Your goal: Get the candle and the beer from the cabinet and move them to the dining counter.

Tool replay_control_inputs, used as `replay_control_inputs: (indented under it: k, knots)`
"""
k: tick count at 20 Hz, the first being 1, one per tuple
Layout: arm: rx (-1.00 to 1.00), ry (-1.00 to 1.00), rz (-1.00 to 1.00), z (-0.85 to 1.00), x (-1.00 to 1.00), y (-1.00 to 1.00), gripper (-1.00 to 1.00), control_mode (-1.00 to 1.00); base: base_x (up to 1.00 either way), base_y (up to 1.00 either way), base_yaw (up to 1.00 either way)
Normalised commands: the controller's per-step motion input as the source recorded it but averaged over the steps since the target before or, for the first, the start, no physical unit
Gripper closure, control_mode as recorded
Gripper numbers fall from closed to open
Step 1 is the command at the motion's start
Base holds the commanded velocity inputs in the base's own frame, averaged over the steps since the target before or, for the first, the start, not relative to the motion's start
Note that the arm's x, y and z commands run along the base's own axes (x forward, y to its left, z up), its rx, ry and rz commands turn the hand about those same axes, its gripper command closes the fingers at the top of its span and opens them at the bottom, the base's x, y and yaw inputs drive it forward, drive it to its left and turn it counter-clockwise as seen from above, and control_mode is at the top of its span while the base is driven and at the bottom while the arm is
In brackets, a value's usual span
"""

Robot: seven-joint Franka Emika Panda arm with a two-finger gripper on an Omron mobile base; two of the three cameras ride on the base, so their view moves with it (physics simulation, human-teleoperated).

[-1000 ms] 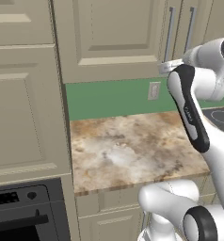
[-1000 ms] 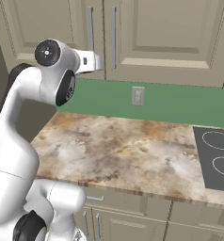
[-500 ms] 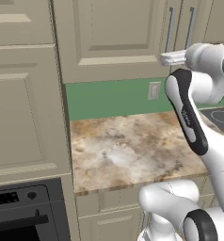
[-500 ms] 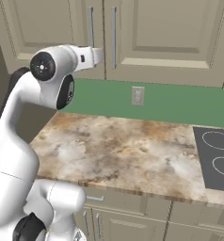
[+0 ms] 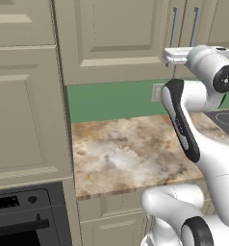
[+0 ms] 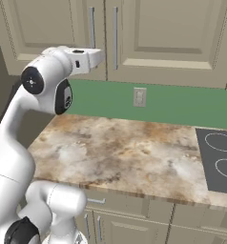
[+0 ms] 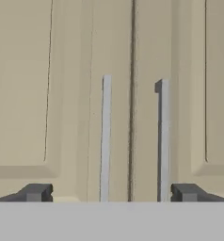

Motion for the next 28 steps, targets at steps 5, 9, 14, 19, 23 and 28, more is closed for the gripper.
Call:
replay_control_inputs:
  k: [5, 9, 14, 19, 23, 28]
  knots:
    - [0.00, -0.15, -0.04, 0.00, -0.15, 0.01, -1.00, -1.00, 0.00, 0.00, 0.00]
    - [0.00, -0.10, 0.00, 0.00, -0.02, 0.00, -1.00, -1.00, 0.00, 0.00, 0.00]
    - [0.00, -0.04, 0.20, 0.00, 0.07, -0.04, -1.00, -1.00, 0.00, 0.00, 0.00]
    - [0.00, -0.06, 0.22, 0.00, 0.10, -0.06, -1.00, -1.00, 0.00, 0.00, 0.00]
    - [0.03, 0.00, 0.08, 0.01, 0.19, -0.07, -1.00, -1.00, 0.00, 0.00, 0.00]
    - [0.00, -0.02, 0.00, 0.02, 0.08, -0.06, -1.00, -1.00, 0.00, 0.00, 0.00]
